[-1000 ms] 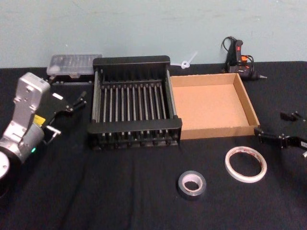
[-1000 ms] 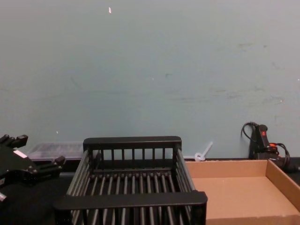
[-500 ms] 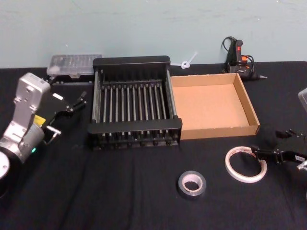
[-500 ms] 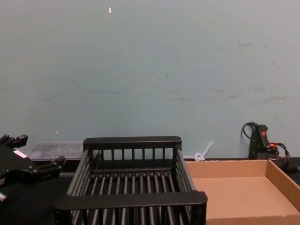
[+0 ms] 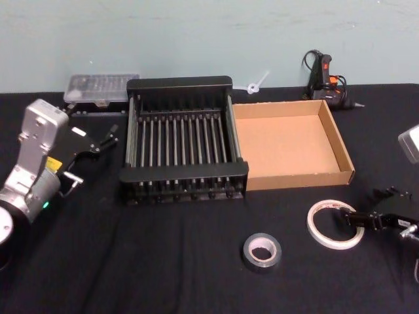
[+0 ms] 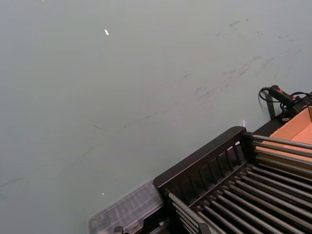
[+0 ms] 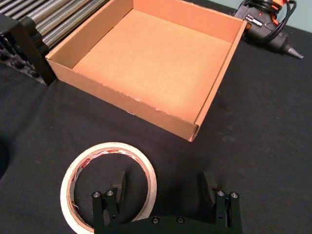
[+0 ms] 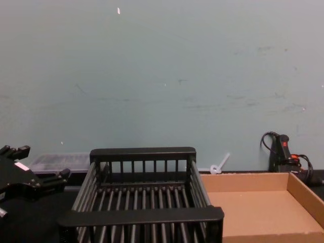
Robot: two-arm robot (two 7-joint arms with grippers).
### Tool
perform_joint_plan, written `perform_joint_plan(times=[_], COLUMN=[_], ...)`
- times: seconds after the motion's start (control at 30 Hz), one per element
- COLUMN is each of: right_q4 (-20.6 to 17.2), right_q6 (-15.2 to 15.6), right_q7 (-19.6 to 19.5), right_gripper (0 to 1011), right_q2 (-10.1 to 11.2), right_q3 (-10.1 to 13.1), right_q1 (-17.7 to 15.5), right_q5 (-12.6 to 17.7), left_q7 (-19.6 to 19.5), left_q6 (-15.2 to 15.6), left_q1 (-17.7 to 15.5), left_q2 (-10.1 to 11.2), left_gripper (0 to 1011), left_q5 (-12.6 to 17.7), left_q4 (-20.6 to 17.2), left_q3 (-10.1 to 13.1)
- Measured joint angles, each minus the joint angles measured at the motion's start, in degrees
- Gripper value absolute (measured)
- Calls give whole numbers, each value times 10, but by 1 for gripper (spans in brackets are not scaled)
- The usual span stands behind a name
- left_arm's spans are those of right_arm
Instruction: Pick up the white tape and place it into the black box , Pick up the silver tape and place it into the brown box.
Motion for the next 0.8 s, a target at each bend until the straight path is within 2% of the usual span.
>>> perform_joint_plan(times=[0.8], right_q4=[23], right_q6=[10], right_q7=[17], right_gripper=[1002], right_q2=[-17], right_q3=[-6], right_q1=[11], right_q5=[-16], left_q7=[0], left_q6=[0], left_q1=[0], left_q2=[0], left_gripper=[1001], left_q5=[0], left_q4=[0], left_q3=[0])
